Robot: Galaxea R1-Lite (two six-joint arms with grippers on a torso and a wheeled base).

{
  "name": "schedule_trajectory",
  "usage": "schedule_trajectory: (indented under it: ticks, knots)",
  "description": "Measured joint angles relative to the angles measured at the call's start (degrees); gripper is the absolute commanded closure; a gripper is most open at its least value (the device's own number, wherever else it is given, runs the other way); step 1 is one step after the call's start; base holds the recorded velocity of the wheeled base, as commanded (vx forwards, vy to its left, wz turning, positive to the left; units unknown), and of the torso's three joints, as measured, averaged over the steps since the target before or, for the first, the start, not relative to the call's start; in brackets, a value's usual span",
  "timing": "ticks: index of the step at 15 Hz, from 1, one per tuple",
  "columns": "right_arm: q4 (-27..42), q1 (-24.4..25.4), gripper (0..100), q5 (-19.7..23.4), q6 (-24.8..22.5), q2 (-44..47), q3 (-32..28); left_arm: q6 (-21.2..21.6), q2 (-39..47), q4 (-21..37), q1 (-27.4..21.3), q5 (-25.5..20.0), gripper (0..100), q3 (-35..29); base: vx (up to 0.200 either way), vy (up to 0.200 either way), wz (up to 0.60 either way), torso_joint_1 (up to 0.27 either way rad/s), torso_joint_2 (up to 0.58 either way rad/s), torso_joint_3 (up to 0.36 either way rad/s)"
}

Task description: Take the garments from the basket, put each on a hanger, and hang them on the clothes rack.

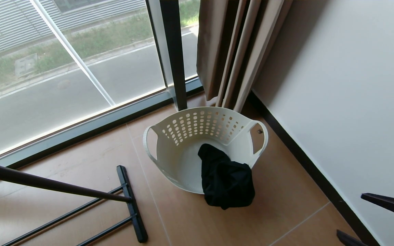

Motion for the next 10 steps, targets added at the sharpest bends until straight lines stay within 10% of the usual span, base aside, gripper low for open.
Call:
schedule_trajectory:
  ticks: [6,10]
  knots:
    - [-21.61,3.01,0,0.33,-14.04,30.29,-8.72,0.0,0.0,0.02,0.05,0.0,0,0.0,0.0,0.0,0.0,0.0,0.0,0.0]
    - [-26.65,5.68,0,0.2,-34.05,44.9,-20.74,0.0,0.0,0.02,0.02,0.0,0,0.0,0.0,0.0,0.0,0.0,0.0,0.0]
